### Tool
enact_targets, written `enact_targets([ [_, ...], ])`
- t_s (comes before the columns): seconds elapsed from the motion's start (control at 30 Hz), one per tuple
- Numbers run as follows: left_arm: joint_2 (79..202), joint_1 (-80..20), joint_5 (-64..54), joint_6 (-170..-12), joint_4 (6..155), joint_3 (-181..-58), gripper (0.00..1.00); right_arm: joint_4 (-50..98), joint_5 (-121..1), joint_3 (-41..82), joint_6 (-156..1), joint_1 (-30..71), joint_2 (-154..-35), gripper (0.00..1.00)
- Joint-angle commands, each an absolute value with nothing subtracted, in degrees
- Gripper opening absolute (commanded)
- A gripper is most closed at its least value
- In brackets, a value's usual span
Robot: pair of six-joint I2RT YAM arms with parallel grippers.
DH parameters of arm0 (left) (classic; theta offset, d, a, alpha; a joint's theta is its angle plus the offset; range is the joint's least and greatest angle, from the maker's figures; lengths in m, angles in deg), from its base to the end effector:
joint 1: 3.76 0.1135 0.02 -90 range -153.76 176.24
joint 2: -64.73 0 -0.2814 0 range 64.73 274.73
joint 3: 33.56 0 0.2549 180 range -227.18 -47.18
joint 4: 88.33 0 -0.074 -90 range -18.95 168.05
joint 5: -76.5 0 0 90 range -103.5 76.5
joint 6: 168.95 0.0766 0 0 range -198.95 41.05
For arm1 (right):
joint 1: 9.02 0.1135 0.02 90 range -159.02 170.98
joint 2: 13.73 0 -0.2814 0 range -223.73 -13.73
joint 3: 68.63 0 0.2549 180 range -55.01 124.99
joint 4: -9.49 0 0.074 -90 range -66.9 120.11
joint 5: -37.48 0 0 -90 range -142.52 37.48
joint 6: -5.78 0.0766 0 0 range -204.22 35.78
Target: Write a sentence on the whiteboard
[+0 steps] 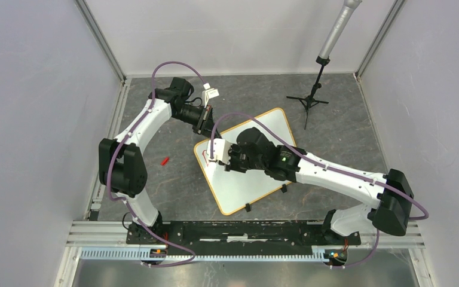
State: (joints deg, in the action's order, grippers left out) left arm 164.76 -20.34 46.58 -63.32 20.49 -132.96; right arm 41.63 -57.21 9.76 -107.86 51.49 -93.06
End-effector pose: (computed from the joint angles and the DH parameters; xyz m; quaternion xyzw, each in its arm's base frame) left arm 0.3251 -0.1661 0.2812 0.3131 0.7993 -0.4954 0.1327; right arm 0.1662 0.3066 0.3038 -0.6031 0.6390 0.1847 0.4403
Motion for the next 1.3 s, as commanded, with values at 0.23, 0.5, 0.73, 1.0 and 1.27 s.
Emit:
enact_targets([
  [0.23, 165.6, -22.9, 45.1, -60.1, 18.0, -133.1, 0.02, 40.2, -55.3, 11.6, -107.3, 52.0, -92.8, 0.0],
  [0.5, 165.8, -22.9, 45.1, -60.2, 18.0, -133.3, 0.02, 40.5, -53.7, 13.5, -107.7, 50.8, -93.0, 0.0],
  [0.73, 165.8, -22.9, 45.0, -60.2, 18.0, -133.3, 0.02, 40.8, -54.3, 13.1, -107.8, 50.3, -92.8, 0.0],
  [1.0, 165.7, -22.9, 45.0, -60.3, 18.0, -133.4, 0.02, 42.0, -56.5, 12.4, -108.0, 50.3, -91.4, 0.0],
  [1.27, 165.8, -23.0, 45.0, -60.3, 18.0, -133.3, 0.03, 42.3, -55.7, 11.4, -108.7, 50.3, -91.6, 0.0],
])
